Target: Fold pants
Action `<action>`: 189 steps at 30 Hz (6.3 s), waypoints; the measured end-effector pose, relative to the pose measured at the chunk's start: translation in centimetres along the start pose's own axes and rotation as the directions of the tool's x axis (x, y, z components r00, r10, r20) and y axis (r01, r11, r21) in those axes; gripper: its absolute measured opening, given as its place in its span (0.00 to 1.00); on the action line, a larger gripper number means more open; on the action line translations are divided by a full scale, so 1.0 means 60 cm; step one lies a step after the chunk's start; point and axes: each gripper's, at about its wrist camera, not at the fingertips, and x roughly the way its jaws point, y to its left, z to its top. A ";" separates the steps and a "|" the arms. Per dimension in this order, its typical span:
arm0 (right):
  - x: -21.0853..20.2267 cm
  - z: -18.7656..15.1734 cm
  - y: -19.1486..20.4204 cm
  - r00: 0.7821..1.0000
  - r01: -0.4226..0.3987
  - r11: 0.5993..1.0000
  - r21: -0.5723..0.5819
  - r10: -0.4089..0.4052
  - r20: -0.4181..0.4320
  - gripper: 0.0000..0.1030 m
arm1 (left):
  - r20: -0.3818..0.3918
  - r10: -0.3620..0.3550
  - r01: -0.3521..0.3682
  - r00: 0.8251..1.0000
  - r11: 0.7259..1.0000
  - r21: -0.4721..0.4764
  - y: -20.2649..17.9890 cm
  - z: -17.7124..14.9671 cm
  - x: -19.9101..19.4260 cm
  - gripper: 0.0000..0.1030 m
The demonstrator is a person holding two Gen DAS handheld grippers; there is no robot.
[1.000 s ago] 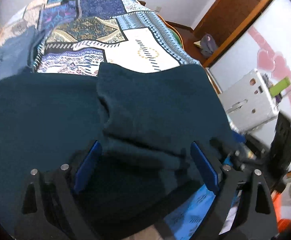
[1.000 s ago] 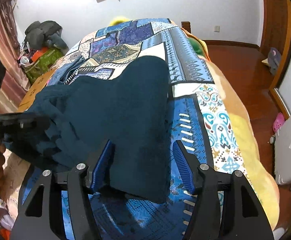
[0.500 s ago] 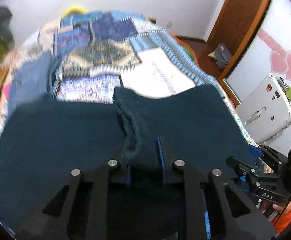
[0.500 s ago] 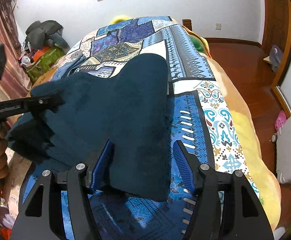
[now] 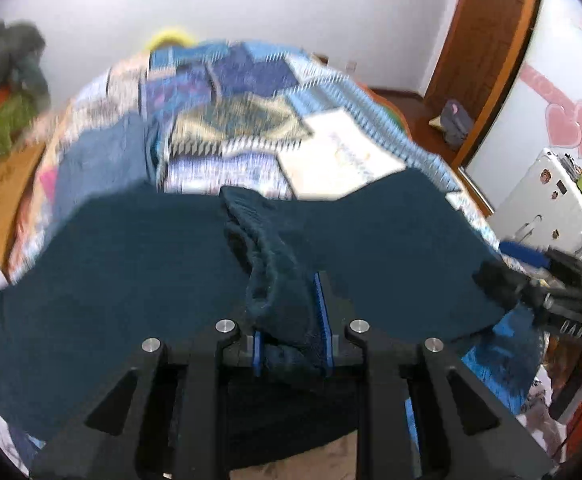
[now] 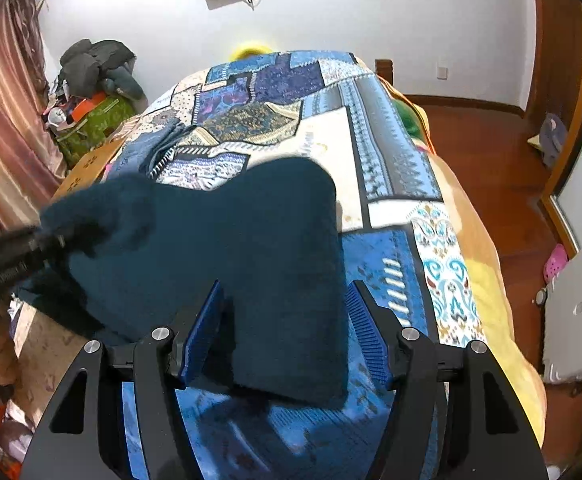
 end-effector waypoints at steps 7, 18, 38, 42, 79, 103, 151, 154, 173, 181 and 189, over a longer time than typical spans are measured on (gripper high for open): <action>0.029 0.036 0.027 1.000 -0.028 0.999 -0.028 0.029 0.010 0.58 | -0.011 0.003 -0.003 1.000 1.000 -0.026 0.023 -0.013 -0.011 0.46; 0.092 0.009 0.050 0.993 -0.019 0.994 -0.105 0.007 -0.121 0.65 | 0.035 0.014 -0.014 0.999 1.000 0.023 0.051 0.054 -0.039 0.79; 0.026 -0.037 -0.062 0.996 0.012 0.996 0.087 -0.004 -0.093 0.64 | -0.073 0.100 -0.095 0.992 0.993 0.066 0.082 0.016 0.027 0.83; 0.007 -0.034 -0.059 0.996 0.038 0.995 0.095 -0.030 -0.079 0.64 | -0.060 0.102 -0.100 0.993 0.994 0.039 0.091 0.013 0.014 0.82; 0.123 0.037 0.243 0.986 -0.154 0.966 -0.205 0.139 -0.088 0.66 | -0.051 0.223 -0.211 0.974 0.794 -0.569 0.470 -0.219 -0.179 0.92; 0.130 0.025 0.252 0.979 -0.188 0.968 -0.165 0.171 -0.112 0.66 | 0.052 -0.155 0.124 0.986 0.500 -0.857 0.603 -0.278 -0.059 0.86; 0.078 -0.019 0.093 0.992 -0.113 0.992 -0.052 0.109 -0.067 0.69 | 0.377 -0.080 0.079 0.923 0.997 0.018 0.007 0.199 -0.201 0.21; 0.073 -0.019 0.089 0.991 -0.121 0.992 -0.046 0.119 -0.063 0.68 | 0.301 -0.123 0.108 0.945 0.992 0.068 -0.035 0.192 -0.155 0.21; -0.022 -0.065 0.062 0.991 -0.126 0.992 -0.014 0.125 -0.039 0.67 | -0.159 -0.197 0.221 0.967 0.964 0.148 -0.127 0.088 -0.004 0.59; -0.017 -0.089 0.053 0.988 -0.125 0.992 0.025 0.127 -0.092 0.67 | -0.090 -0.207 0.219 0.974 0.965 0.146 -0.093 0.087 -0.064 0.85; 0.000 -0.081 0.062 0.982 -0.158 0.987 0.024 0.159 -0.105 0.67 | 0.060 0.028 -0.034 0.998 0.995 0.093 0.040 0.149 -0.071 0.92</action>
